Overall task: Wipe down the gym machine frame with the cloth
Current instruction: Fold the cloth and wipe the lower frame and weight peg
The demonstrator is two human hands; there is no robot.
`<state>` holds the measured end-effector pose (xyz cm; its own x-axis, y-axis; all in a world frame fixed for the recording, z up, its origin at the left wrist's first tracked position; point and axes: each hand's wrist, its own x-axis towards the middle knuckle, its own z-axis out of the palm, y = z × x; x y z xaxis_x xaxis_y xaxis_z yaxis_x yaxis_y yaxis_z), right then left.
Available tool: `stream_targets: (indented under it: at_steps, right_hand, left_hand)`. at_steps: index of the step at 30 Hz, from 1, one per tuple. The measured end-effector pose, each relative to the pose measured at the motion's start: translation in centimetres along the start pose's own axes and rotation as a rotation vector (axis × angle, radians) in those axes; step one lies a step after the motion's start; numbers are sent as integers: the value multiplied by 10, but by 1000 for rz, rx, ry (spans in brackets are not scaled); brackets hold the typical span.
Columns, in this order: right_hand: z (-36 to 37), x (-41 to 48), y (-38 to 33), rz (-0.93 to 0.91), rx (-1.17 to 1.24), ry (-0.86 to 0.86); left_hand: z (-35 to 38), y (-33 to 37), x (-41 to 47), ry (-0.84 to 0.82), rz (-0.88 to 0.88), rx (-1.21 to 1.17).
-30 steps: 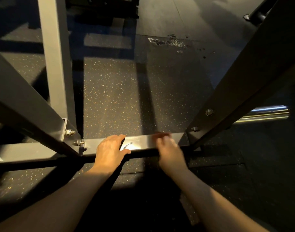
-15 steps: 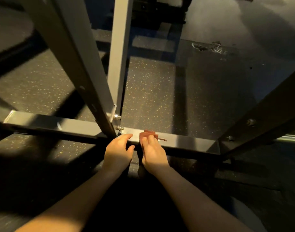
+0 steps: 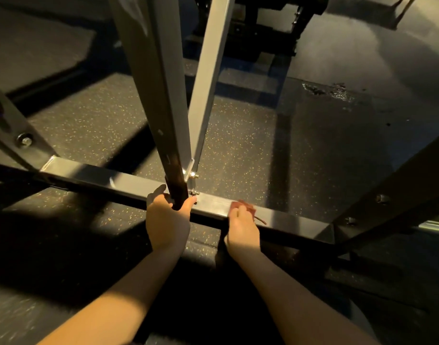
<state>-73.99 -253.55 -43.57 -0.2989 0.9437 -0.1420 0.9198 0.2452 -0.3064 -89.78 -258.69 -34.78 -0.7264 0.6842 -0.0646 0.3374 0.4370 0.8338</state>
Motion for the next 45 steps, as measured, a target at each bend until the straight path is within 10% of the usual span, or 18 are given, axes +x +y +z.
stream_targets:
  at_steps: [4, 11, 19, 28, 35, 45]
  right_hand:
    - [-14, 1, 6, -198, -43, -68]
    - [-15, -3, 24, 218, -273, 37]
    - [-11, 10, -33, -270, -15, -128]
    - [-30, 1, 1, 315, -149, -83]
    - [-36, 7, -65, 3, 310, -295]
    - [-74, 8, -109, 559, 1167, -364]
  left_hand:
    - [-7, 12, 1, 71, 89, 72]
    - [-4, 16, 10, 143, 1, 45]
    - [-7, 17, 14, 122, -12, 38]
    - [-21, 28, 17, 33, -91, 29]
    - [-60, 33, 38, -295, -43, 239]
    - [-88, 43, 56, -499, 18, 327]
